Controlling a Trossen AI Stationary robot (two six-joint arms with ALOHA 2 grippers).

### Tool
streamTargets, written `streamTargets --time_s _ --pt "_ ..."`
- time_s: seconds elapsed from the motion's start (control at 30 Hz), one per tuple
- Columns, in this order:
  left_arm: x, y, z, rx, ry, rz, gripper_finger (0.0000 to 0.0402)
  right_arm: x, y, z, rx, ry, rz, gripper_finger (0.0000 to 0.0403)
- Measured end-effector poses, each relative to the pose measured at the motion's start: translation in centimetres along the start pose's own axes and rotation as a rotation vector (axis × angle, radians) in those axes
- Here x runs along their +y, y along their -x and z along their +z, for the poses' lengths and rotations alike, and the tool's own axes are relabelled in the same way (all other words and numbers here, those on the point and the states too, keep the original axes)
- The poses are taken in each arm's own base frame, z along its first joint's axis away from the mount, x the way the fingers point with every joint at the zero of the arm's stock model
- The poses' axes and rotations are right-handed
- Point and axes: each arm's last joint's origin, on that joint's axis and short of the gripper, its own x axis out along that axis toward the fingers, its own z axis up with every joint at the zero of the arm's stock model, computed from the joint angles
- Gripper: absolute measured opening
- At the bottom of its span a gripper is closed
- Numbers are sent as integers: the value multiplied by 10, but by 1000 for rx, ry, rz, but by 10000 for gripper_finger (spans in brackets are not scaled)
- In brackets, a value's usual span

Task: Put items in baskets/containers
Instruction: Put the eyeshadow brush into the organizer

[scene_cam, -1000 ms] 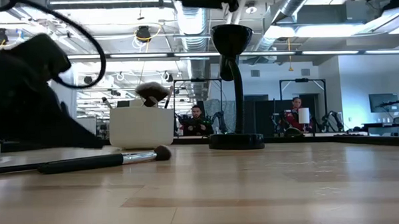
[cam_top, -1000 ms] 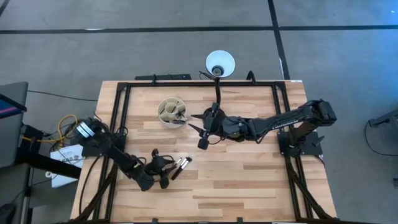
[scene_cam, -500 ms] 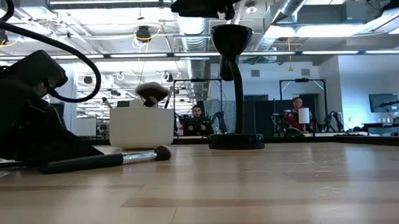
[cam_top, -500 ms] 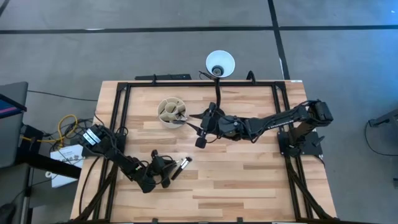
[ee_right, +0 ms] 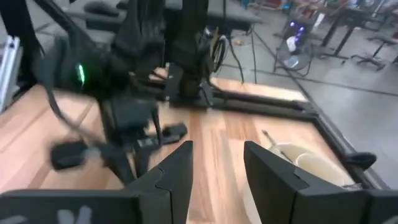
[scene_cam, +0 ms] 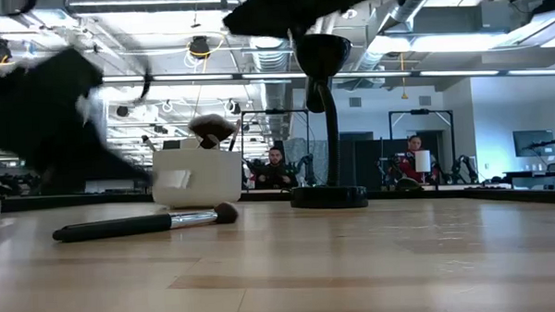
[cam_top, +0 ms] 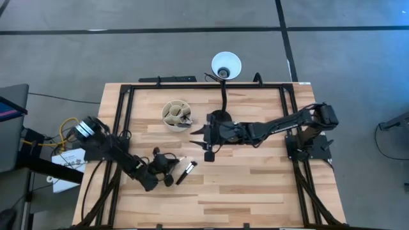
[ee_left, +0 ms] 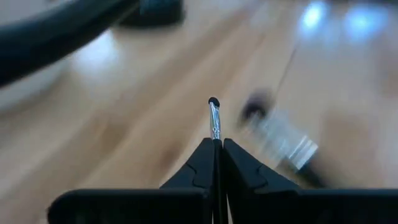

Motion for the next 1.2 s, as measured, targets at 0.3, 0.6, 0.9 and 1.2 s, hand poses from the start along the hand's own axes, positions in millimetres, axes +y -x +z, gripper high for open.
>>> streamTargets --time_s 0.3,0.6,0.9,1.2 --pt "16 12 50 -123 -83 5 13 -5 -41 -43 31 -62 57 127" --pt "21 19 61 -166 -247 26 13 -25 -55 -61 13 -372 311 121" --pt "22 19 63 -184 -325 69 13 -20 -64 -76 38 -424 326 121" --pt "23 17 67 -198 -335 87 13 -20 -65 -73 6 -482 330 121"
